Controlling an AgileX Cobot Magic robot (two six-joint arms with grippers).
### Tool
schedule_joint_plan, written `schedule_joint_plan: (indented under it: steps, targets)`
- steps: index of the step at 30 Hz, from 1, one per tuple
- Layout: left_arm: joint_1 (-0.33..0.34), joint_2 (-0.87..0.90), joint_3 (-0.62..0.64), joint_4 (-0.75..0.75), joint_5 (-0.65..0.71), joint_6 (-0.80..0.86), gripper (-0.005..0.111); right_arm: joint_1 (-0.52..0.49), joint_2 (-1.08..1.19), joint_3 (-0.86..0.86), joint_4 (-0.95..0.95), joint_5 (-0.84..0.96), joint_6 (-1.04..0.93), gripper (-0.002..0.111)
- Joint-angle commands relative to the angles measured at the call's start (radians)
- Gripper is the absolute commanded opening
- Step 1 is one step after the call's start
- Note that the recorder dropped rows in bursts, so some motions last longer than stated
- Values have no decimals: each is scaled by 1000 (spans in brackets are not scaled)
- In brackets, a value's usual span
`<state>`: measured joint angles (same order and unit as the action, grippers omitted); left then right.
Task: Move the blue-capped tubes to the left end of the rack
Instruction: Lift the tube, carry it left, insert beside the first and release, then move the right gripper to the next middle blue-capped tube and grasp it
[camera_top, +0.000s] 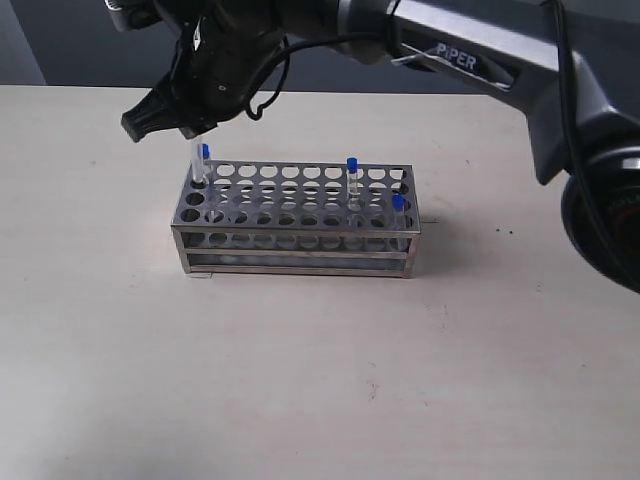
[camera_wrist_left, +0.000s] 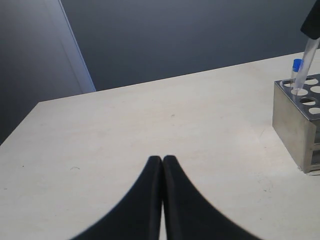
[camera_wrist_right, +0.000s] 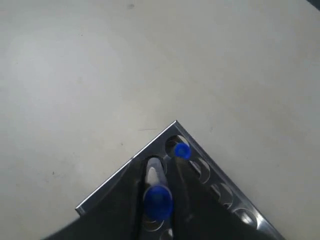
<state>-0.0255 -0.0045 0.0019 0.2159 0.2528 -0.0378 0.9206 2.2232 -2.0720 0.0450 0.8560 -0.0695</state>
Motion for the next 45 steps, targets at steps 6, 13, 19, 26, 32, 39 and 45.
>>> schedule_joint_plan:
  steps: [6, 13, 19, 26, 32, 39, 45]
  targets:
    - [-7, 4, -2, 6, -13, -3, 0, -1, 57, -9, 23, -8, -7, -1]
    - [-7, 4, -2, 6, -13, -3, 0, -1, 111, -9, 72, -48, -5, -1]
    - [-7, 4, -2, 6, -13, -3, 0, -1, 121, -9, 99, -50, -5, 24]
    - [-7, 4, -2, 6, -13, -3, 0, -1, 97, -9, 99, -29, -1, 42]
    - [-7, 4, -2, 6, -13, -3, 0, -1, 36, -9, 19, 55, 51, 42]
    - [-7, 4, -2, 6, -13, -3, 0, -1, -30, -9, -258, 213, 197, 42]
    - [-7, 4, -2, 6, -13, -3, 0, -37, -37, 15, -460, 365, 272, 42]
